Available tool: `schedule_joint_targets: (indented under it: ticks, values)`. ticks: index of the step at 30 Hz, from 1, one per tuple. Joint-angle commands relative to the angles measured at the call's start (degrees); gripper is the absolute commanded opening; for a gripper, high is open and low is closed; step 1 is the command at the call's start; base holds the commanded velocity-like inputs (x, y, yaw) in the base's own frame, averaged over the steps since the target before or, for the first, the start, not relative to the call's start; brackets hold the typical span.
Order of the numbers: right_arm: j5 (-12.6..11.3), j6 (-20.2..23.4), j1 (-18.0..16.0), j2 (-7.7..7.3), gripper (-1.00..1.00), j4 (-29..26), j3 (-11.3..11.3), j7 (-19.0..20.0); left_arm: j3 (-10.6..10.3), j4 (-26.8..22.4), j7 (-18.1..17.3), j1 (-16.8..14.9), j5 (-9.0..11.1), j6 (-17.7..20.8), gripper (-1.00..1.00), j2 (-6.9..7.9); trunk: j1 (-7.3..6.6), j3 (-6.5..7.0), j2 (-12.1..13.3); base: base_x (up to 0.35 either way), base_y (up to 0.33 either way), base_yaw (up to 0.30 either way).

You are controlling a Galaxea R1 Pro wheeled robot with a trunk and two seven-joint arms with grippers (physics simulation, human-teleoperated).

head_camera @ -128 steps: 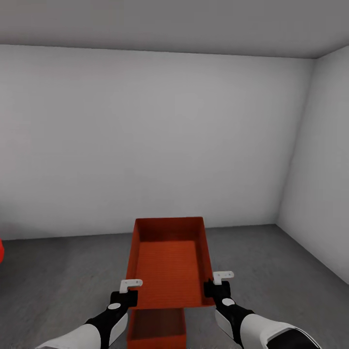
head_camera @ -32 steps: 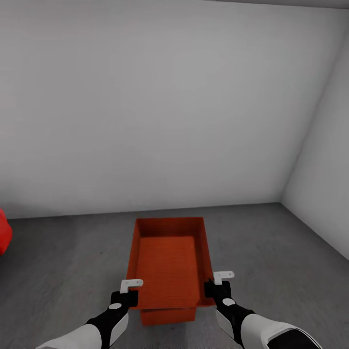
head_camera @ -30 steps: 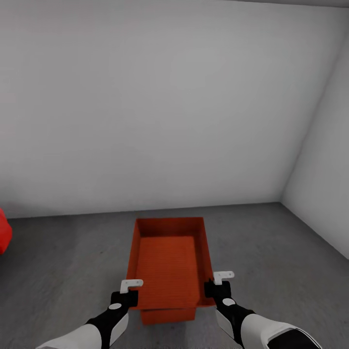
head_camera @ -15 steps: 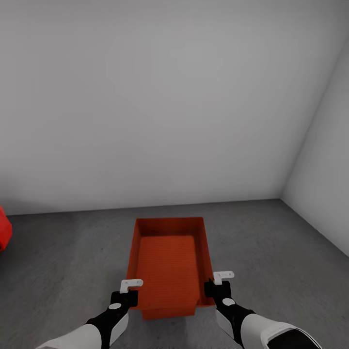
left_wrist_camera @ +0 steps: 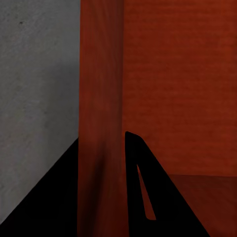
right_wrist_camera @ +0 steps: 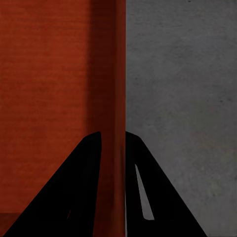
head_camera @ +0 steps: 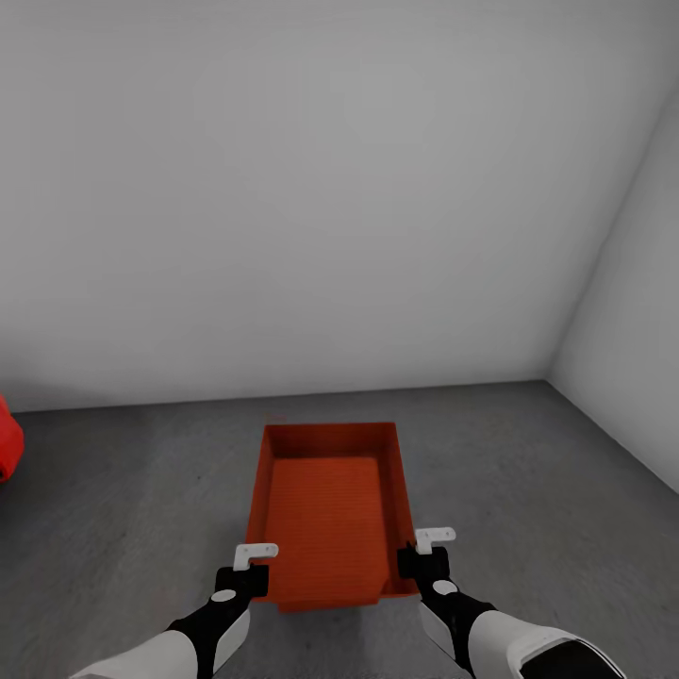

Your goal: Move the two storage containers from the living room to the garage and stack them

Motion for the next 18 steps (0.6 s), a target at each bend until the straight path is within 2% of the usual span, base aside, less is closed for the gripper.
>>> schedule_joint_targets:
  ticks: [1, 18]
  values:
    - [-0.8, -0.2, 0.0, 0.75, -1.0, 0.2, -2.3, -0.2, 0.1, -0.1, 0.5, -0.1, -0.1, -0.2, -1.0, -0.1, 0.01, -0.18, -0.1, 0.0, 0.0, 0.0]
    - [-0.8, -0.2, -0.1, 0.75, -1.0, 0.2, -2.3, -0.2, 0.1, -0.1, 0.5, -0.1, -0.1, -0.2, -1.0, -0.1, 0.01, -1.74, -0.1, 0.0, 0.0, 0.0]
